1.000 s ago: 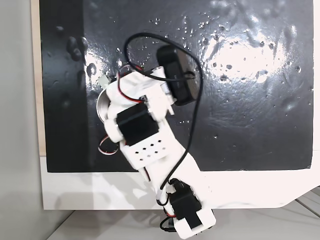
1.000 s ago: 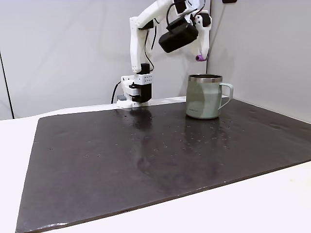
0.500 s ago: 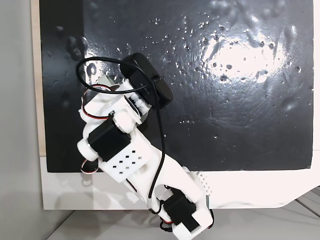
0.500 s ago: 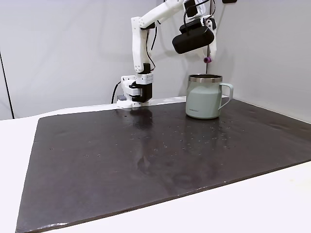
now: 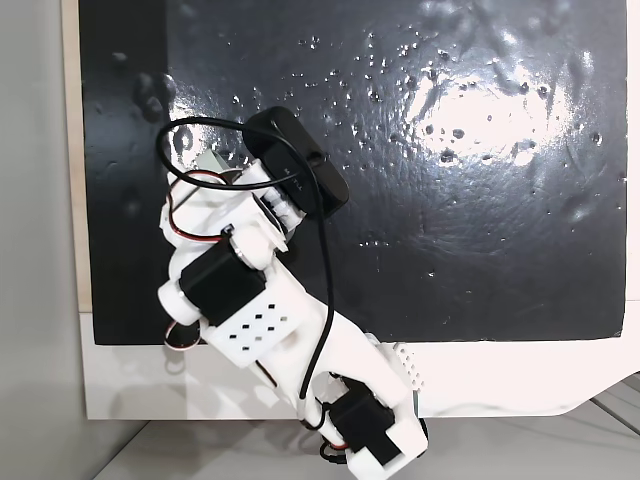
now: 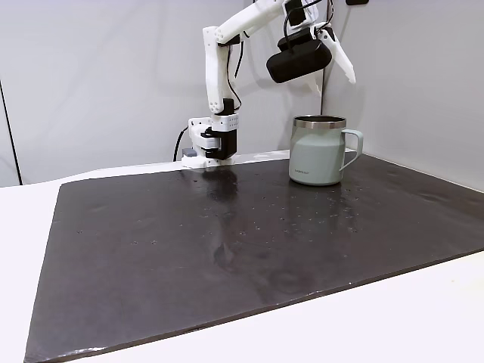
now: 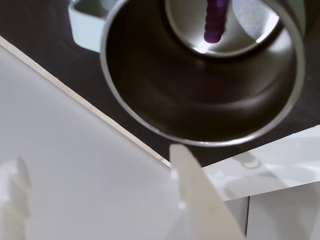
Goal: Grasp a pengrip and put it in the cup.
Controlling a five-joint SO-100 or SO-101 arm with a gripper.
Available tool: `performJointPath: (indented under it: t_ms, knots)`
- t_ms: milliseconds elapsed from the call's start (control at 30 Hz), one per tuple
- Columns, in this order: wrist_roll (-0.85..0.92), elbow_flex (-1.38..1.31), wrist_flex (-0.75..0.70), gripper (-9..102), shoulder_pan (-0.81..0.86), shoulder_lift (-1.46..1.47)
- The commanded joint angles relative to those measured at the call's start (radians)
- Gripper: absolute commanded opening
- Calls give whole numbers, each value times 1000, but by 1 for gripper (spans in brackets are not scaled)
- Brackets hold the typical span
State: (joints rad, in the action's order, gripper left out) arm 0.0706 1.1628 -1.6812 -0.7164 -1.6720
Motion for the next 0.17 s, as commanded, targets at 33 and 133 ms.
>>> performJointPath:
  t_ms: [33,133]
  knots:
    - [12,-12,-9,29,-11,-51]
    - [14,-15,-9,28,-9,-51]
